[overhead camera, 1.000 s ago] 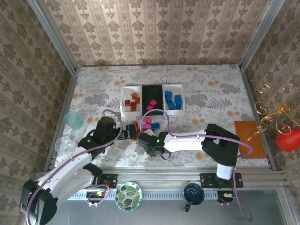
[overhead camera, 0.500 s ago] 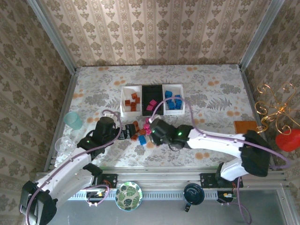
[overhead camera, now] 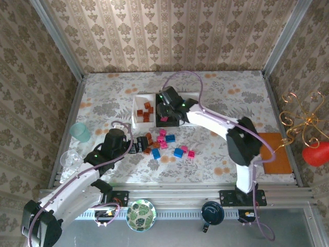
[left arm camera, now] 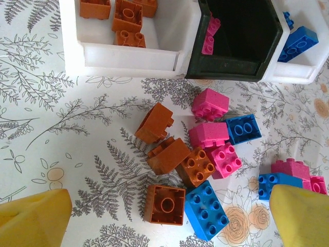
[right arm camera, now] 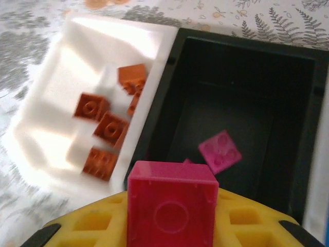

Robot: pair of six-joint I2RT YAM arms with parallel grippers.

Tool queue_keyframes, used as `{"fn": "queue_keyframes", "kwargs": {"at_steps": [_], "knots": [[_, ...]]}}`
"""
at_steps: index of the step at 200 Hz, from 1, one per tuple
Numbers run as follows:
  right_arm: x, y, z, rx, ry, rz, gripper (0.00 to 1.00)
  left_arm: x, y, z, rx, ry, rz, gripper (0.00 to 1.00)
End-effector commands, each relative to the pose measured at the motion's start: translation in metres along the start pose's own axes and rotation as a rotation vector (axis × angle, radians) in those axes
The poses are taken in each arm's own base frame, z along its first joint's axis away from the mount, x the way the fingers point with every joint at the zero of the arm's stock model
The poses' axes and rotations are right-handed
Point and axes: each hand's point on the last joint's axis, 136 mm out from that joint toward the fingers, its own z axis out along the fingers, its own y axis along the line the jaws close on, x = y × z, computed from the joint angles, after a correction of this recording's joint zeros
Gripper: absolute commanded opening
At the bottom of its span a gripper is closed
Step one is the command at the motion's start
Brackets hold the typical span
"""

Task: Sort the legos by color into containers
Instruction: Place the lego in the container, then pick up the lego from the center of the table.

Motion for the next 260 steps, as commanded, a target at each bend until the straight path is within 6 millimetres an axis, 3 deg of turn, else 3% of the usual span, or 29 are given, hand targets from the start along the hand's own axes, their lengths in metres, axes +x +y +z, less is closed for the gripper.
{"fn": "queue_keyframes", "kwargs": {"at_steps": [1, 15, 36, 54, 88, 108, 140, 170, 192, 215, 237, 260], "knots": [[0.008, -0.021, 0.026, 0.091, 0.092, 0.026, 0.31, 0.002, 0.002, -0.003, -0.01, 0.014, -0.002, 1.0], [0.004, -0.022, 0.035, 0.1, 0.097, 0.033, 0.35, 0.003, 0.003, -0.004, -0.014, 0.018, -0.004, 1.0], [-0.007, -0.015, 0.034, 0.078, 0.08, 0.034, 0.56, 0.005, 0.003, -0.005, -0.013, 0.019, -0.005, 1.0], [-0.013, -0.009, 0.019, 0.049, 0.06, 0.03, 0.66, 0.005, 0.002, -0.005, -0.008, 0.017, -0.006, 1.0], [-0.012, 0.001, -0.024, 0.009, 0.01, 0.007, 0.7, 0.003, 0.001, -0.005, -0.002, 0.011, -0.005, 1.0], [0.005, 0.009, -0.053, -0.025, -0.007, -0.007, 0.71, 0.002, -0.001, -0.004, 0.01, 0.009, -0.005, 1.0], [0.065, 0.01, -0.085, -0.056, 0.034, -0.045, 0.72, 0.003, -0.001, -0.002, 0.01, 0.015, -0.003, 1.0], [0.128, -0.008, -0.1, -0.028, 0.119, -0.051, 0.72, 0.006, 0.0, 0.001, 0.009, 0.031, -0.002, 1.0], [0.16, -0.029, -0.107, 0.015, 0.151, -0.019, 0.72, 0.008, 0.001, 0.004, 0.006, 0.04, -0.007, 1.0], [0.179, -0.044, -0.105, 0.055, 0.167, -0.012, 0.72, 0.009, 0.001, 0.007, 0.013, 0.04, -0.016, 1.0], [0.174, -0.038, -0.103, 0.035, 0.161, -0.05, 0.72, 0.008, -0.001, 0.01, 0.017, 0.046, -0.021, 1.0], [0.171, -0.039, -0.088, 0.041, 0.184, -0.048, 0.72, 0.008, -0.002, 0.01, 0.017, 0.054, -0.023, 1.0]]}}
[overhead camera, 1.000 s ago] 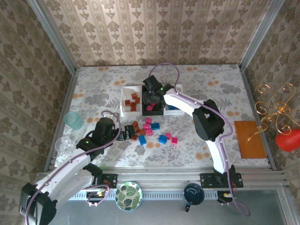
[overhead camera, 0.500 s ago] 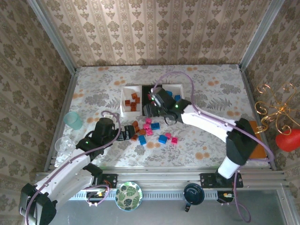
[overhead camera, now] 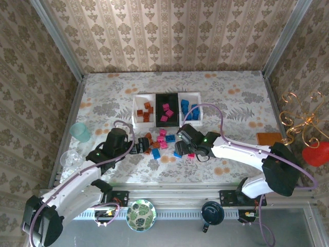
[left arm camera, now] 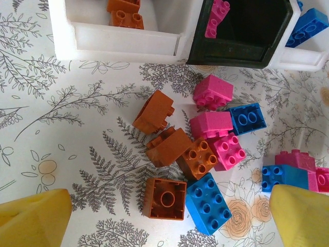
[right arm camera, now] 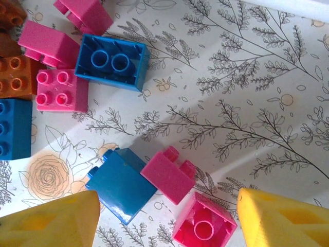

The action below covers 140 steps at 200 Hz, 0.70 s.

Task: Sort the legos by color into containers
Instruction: Pick up the lego from the center of the table.

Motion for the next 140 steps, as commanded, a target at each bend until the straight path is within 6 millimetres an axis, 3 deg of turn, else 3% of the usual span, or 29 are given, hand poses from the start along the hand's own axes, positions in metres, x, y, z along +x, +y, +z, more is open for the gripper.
{"fn": "queue_keyframes", "kwargs": {"at_steps": [1, 33, 83, 140], "knots": [[-0.018, 0.0, 0.008, 0.009, -0.023, 0.011, 0.72, -0.001, -0.002, 0.001, 0.015, 0.002, -0.018, 1.0], [-0.02, -0.013, 0.033, 0.028, 0.005, 0.104, 0.67, 0.002, 0.0, 0.0, 0.011, 0.003, -0.024, 1.0], [-0.025, -0.018, 0.05, 0.07, -0.001, 0.118, 0.6, 0.003, 0.002, 0.0, 0.005, 0.002, -0.025, 1.0], [0.009, -0.01, 0.058, 0.078, 0.087, 0.02, 0.64, 0.005, 0.005, 0.003, -0.002, 0.007, -0.026, 1.0]]}}
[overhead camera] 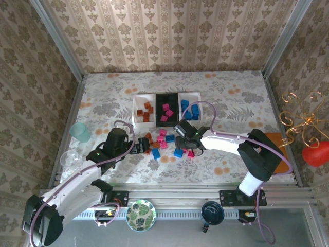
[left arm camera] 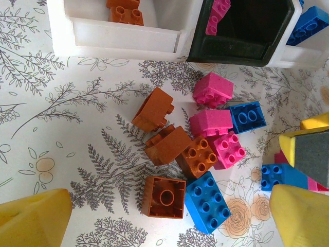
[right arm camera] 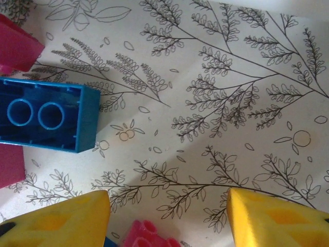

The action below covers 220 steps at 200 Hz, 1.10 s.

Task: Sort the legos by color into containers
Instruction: Pick up the lego from the center of the table.

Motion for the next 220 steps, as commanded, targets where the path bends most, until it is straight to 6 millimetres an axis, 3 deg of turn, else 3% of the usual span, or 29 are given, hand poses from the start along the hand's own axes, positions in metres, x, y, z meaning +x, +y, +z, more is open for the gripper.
{"fn": "queue_keyframes", "kwargs": {"at_steps": [1, 44, 85, 163, 220], "knots": [[0.017, 0.001, 0.002, 0.02, 0.031, -0.05, 0.64, 0.004, 0.005, 0.003, -0.005, 0.001, -0.018, 1.0], [0.031, -0.002, 0.002, 0.035, 0.056, -0.061, 0.61, 0.003, 0.003, 0.006, 0.003, 0.007, -0.022, 1.0], [0.04, -0.02, -0.005, 0.091, 0.057, -0.051, 0.57, 0.007, 0.006, 0.005, -0.003, 0.009, -0.024, 1.0], [0.03, -0.044, -0.022, 0.182, 0.023, -0.031, 0.52, 0.007, 0.007, 0.006, -0.001, 0.008, -0.03, 1.0], [0.002, -0.016, -0.029, 0.041, -0.065, 0.013, 0.62, 0.006, 0.007, 0.005, -0.001, 0.003, -0.036, 1.0]]}}
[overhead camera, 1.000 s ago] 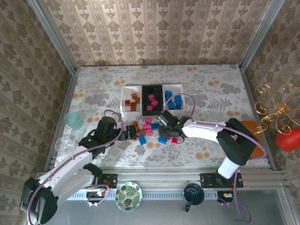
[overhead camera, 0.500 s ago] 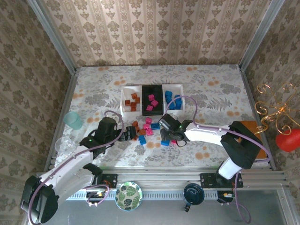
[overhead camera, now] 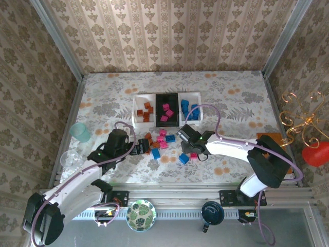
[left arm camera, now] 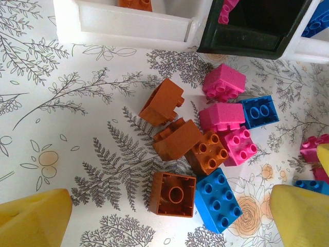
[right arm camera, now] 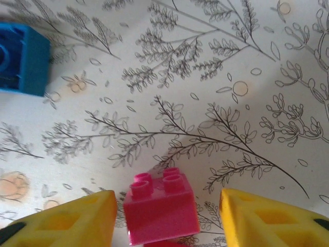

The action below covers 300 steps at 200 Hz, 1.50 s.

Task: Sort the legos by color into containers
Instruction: Pick up the lego from the center of the table, then place the lego in the container.

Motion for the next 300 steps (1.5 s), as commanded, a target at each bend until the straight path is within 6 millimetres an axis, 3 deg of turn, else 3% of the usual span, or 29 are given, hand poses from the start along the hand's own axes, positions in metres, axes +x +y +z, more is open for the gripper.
{"fn": "queue_keyframes", "kwargs": {"at_steps": [1, 29, 67, 94, 119, 153, 176, 200, 217, 245, 273, 300], "knots": [[-0.018, 0.009, -0.009, -0.052, -0.053, 0.039, 0.62, -0.002, 0.0, -0.001, 0.014, -0.014, -0.029, 1.0], [-0.018, 0.006, 0.007, -0.027, -0.02, 0.071, 0.65, -0.002, -0.001, -0.001, 0.015, -0.015, -0.03, 1.0], [0.003, -0.005, 0.024, 0.007, 0.045, 0.087, 0.62, -0.001, 0.001, -0.003, 0.011, -0.02, -0.027, 1.0], [0.011, -0.006, 0.027, -0.01, 0.059, 0.099, 0.54, -0.001, 0.002, -0.003, 0.009, -0.022, -0.028, 1.0], [0.001, 0.001, 0.019, -0.061, 0.015, 0.092, 0.43, -0.002, 0.002, -0.002, 0.01, -0.022, -0.026, 1.0], [-0.04, 0.017, -0.017, -0.146, -0.096, 0.061, 0.32, -0.003, 0.001, -0.003, 0.011, -0.027, -0.024, 1.0], [-0.081, 0.036, -0.047, -0.23, -0.192, 0.048, 0.31, -0.003, 0.002, -0.005, 0.008, -0.03, -0.024, 1.0], [-0.121, 0.059, -0.059, -0.272, -0.238, 0.017, 0.31, -0.005, 0.001, -0.007, 0.011, -0.036, -0.032, 1.0], [-0.147, 0.071, -0.055, -0.262, -0.269, -0.001, 0.31, -0.006, -0.002, -0.009, 0.021, -0.039, -0.035, 1.0], [-0.191, 0.071, -0.032, -0.182, -0.31, 0.025, 0.31, -0.006, -0.001, -0.015, 0.017, -0.041, -0.035, 1.0], [-0.223, 0.066, -0.005, -0.13, -0.307, 0.08, 0.31, -0.006, -0.001, -0.02, 0.018, -0.046, -0.036, 1.0], [-0.24, 0.065, 0.013, -0.089, -0.275, 0.105, 0.32, -0.002, 0.002, -0.019, 0.012, -0.042, -0.047, 1.0]]}}
